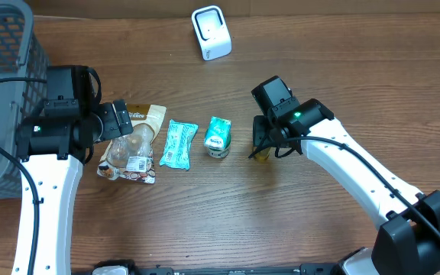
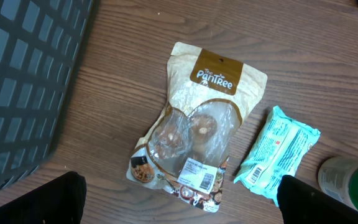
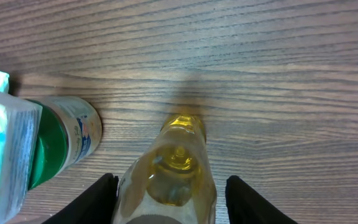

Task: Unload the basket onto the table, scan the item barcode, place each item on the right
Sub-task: 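Lower the right gripper around the bottle and close on it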

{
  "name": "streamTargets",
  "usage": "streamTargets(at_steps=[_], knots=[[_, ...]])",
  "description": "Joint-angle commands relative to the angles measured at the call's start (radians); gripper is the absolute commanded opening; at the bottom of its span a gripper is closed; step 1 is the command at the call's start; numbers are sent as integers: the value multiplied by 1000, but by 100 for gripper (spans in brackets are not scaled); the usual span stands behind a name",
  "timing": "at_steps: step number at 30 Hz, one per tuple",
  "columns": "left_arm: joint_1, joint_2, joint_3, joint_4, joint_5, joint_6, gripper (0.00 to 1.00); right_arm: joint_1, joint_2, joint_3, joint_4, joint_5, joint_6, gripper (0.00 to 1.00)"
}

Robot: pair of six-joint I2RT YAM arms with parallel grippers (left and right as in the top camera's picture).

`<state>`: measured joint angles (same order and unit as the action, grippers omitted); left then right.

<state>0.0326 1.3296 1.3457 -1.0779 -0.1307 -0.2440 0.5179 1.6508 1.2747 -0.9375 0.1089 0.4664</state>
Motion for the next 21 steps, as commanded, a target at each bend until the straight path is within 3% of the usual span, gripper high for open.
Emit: streamTargets(at_steps=[1,21], knots=[[-9,5,14,1,1,-11,100,3,3,-7,-7,2,-2,52],[-9,5,14,1,1,-11,100,3,3,-7,-15,-18,-2,51]])
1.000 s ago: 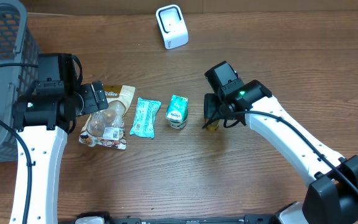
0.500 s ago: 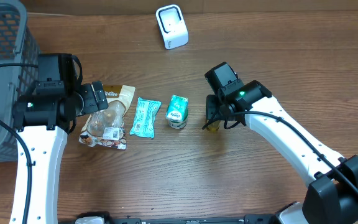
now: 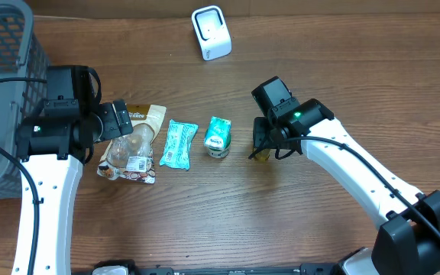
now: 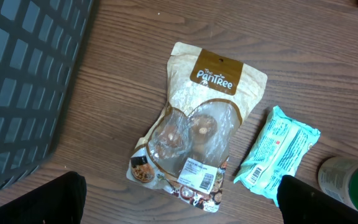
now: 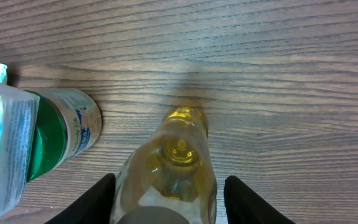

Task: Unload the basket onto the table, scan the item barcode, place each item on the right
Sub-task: 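Lower the right gripper around the bottle and close on it, then lift the bottle and carry it toward the white scanner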

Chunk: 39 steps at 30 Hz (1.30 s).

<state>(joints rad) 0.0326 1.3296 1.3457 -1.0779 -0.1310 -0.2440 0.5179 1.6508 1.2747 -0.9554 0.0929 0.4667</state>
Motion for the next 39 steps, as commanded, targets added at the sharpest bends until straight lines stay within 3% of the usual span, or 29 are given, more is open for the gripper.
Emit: streamTargets(at_steps=[1,10,22,26,30,33,35,39], knots=[[-9,5,14,1,1,-11,99,3,3,-7,3,-2,-2,51],[-9,5,14,1,1,-11,99,3,3,-7,5,-8,-2,58],[-9,5,14,1,1,-11,100,3,3,-7,-1,-27,-2,56],[-9,5,14,1,1,-11,99,3,3,-7,-4,-27,-2,48],[-9,5,14,1,1,-11,99,3,3,-6,-27,-27,-3,47],[-9,5,14,1,1,-11,100,-5,2,3,-35,-27,-3,25],[-9,5,14,1,1,-11,100,-20,-2,26,-49,-27,-2,16],[-9,5,14,1,1,-11,99,-56,-29,98,-102,-29,-3,15]])
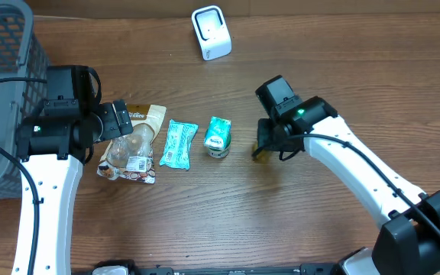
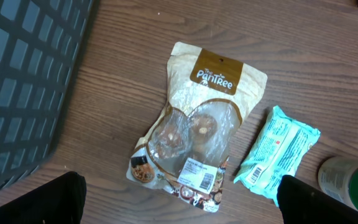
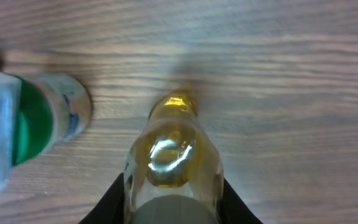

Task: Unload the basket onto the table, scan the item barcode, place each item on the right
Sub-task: 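Lift the bottle and carry it toward the white scanner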

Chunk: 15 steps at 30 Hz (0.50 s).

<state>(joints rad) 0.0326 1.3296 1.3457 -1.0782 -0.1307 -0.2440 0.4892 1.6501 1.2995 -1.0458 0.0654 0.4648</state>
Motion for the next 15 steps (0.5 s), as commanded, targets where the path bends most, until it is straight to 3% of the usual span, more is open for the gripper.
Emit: streamTargets(at_steps=[1,8,12,15], knots=[[-9,5,14,2,1,-11,99,-39,-40,100,-33,-11,-9,14],[-9,5,14,2,1,-11,100,-108,-129,240,-113,-217,-124,14],[-9,5,14,2,1,-11,99,-159,-188,245,-100,-463,-182,14],[-9,5,14,2,1,-11,99,-196,-203,245,-105,-742,-315,14]])
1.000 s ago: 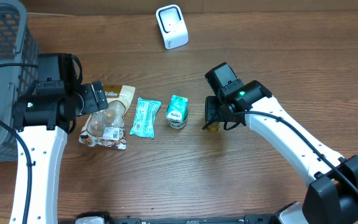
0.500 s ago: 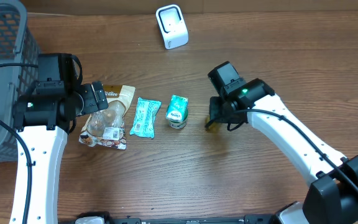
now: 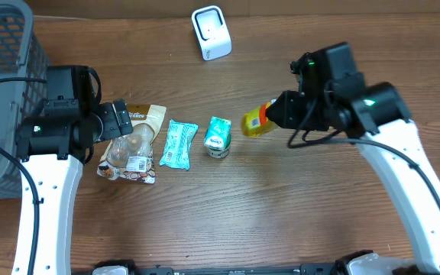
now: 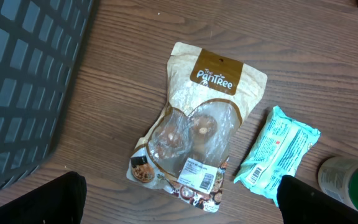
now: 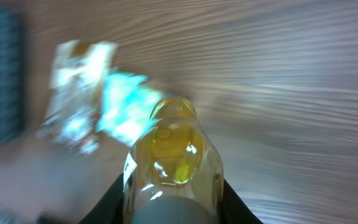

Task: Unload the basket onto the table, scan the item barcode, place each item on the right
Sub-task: 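Lift the bottle and carry it toward the white scanner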

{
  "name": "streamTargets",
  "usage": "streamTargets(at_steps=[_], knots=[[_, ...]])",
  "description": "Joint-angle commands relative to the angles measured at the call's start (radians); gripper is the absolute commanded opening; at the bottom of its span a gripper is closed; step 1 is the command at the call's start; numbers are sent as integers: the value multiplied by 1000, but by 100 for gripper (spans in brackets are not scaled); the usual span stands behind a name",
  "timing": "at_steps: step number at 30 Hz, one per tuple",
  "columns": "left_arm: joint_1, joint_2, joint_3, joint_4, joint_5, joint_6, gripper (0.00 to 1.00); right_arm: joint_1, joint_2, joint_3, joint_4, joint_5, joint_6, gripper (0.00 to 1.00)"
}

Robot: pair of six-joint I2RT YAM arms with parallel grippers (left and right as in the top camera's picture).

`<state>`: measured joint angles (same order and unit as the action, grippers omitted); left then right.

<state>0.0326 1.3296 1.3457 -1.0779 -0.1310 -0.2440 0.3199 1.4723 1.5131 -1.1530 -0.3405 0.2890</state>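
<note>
A yellow bottle (image 3: 256, 122) of clear amber liquid with a white label hangs tipped sideways above the table, its base pointing left. My right gripper (image 3: 275, 113) is shut on its neck end. The right wrist view is blurred by motion; the bottle (image 5: 173, 146) fills the space between the two dark fingers (image 5: 118, 202). The white scanner (image 3: 211, 32) stands at the back of the table. My left gripper (image 4: 180, 202) hangs open above a brown snack bag (image 4: 197, 134), holding nothing.
A teal packet (image 3: 178, 143) lies right of the snack bag (image 3: 132, 141). A green-capped jar with a teal wrapper (image 3: 218, 137) stands just left of the raised bottle. A grey basket (image 3: 2, 92) fills the far left.
My right gripper has risen off the table with the bottle and shifted right. The bottle, upright beside the jar before, now lies sideways in the air. The left arm has not moved.
My right gripper first stood open around the upright yellow bottle beside the green-capped jar. Half a second ago its fingers were shut against the bottle, still on the table. Now the bottle is held in the air. The left gripper stayed open over the snack bag throughout.
</note>
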Motion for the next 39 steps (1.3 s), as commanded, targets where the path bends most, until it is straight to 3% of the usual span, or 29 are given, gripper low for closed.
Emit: streamTargets(at_steps=[1,4,14,39], knots=[[-9,5,14,1,1,-11,100,-38,-26,32,-3,-419,-172,14],[-9,5,14,1,1,-11,99,-58,-23,31,-10,-598,-219,15],[-9,5,14,1,1,-11,99,-58,-23,31,-13,-883,-219,14],[-9,5,14,1,1,-11,100,-58,-23,31,-88,-892,-215,13]])
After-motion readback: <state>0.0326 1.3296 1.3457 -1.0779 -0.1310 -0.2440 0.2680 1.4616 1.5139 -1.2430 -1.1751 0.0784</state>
